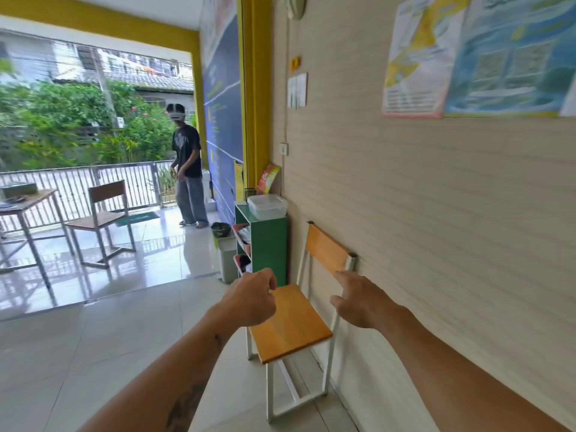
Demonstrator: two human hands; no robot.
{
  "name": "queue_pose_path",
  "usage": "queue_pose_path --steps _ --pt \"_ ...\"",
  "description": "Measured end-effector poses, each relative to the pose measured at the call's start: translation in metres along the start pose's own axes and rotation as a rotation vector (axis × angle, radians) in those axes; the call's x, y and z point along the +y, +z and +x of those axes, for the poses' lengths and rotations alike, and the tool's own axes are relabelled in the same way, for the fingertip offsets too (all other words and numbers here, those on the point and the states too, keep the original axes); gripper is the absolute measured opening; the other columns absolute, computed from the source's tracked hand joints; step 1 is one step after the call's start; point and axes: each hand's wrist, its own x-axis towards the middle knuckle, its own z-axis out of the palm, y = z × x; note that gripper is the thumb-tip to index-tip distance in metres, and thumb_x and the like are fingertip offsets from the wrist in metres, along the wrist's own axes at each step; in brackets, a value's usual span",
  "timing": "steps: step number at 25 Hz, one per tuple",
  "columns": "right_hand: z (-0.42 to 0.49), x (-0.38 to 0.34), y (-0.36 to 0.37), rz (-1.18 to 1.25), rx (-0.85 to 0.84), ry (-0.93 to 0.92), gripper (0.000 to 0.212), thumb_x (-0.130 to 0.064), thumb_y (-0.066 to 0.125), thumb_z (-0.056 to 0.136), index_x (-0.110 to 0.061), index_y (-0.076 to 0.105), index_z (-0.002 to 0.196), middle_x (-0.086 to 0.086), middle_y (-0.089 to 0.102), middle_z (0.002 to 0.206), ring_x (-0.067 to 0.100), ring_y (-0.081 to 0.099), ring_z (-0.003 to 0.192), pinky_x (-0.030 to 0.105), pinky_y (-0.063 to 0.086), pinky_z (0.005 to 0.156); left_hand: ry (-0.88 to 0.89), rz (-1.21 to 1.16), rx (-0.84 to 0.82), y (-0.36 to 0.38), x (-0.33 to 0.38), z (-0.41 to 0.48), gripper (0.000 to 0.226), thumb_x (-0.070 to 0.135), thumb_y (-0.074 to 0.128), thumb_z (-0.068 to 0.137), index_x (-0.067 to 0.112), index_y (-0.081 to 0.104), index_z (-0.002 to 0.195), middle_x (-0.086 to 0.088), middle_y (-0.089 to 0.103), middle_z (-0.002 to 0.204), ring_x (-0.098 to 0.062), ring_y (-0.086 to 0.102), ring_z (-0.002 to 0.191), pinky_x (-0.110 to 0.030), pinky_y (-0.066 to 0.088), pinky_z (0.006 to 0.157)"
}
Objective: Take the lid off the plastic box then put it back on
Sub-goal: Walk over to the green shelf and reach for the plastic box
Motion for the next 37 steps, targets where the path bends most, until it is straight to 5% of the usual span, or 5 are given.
queue_pose_path --steps 6,15,22,29,37 --pt "0.114 -0.059 0.019 -0.008 0.056 0.004 0.063 -0.034 0.044 0.095 -0.014 0.025 0.152 0.005 0.034 0.156 0.026 0.035 0.139 0.041 0.036 0.109 0.046 -0.005 0.082 -0.040 -0.087 0.092 0.023 0.022 0.040 0.075 0.030 0.051 0.094 -0.001 0.062 0.093 -0.020 0.059 0.081 -0.037 0.052 0.068" --pt "0.273 -0.160 0.044 0.038 0.093 0.096 0.064 -0.034 0.045 0.095 -0.016 0.023 0.153 0.003 0.030 0.159 0.025 0.032 0.141 0.039 0.031 0.110 0.116 0.025 -0.010 -0.104 -0.218 0.231 0.014 0.020 0.047 0.077 0.032 0.052 0.083 -0.002 0.062 0.093 -0.021 0.058 0.081 -0.033 0.050 0.067" --pt "0.412 -0.183 0.060 0.052 0.079 0.106 0.067 -0.036 0.045 0.095 -0.017 0.019 0.155 0.003 0.024 0.161 0.024 0.028 0.143 0.038 0.027 0.111 0.120 0.033 -0.035 -0.118 -0.286 0.337 0.017 0.016 0.047 0.080 0.030 0.055 0.086 -0.004 0.063 0.092 -0.021 0.059 0.078 -0.030 0.045 0.060" --pt "0.590 -0.180 0.060 0.027 0.070 0.088 0.063 -0.039 0.047 0.092 -0.015 0.031 0.148 0.007 0.040 0.152 0.027 0.041 0.134 0.038 0.036 0.106 0.056 0.023 -0.032 -0.130 -0.350 0.481 0.017 0.018 0.047 0.082 0.031 0.056 0.089 0.001 0.063 0.084 -0.017 0.060 0.074 -0.031 0.050 0.063" --pt "0.750 -0.206 0.089 -0.004 0.011 0.108 0.070 -0.042 0.042 0.092 -0.018 0.020 0.154 0.006 0.030 0.158 0.026 0.033 0.140 0.040 0.030 0.110 0.069 0.012 -0.024 -0.158 -0.432 0.625 0.016 0.021 0.045 0.083 0.032 0.056 0.087 0.003 0.062 0.085 -0.013 0.058 0.072 -0.028 0.046 0.060"
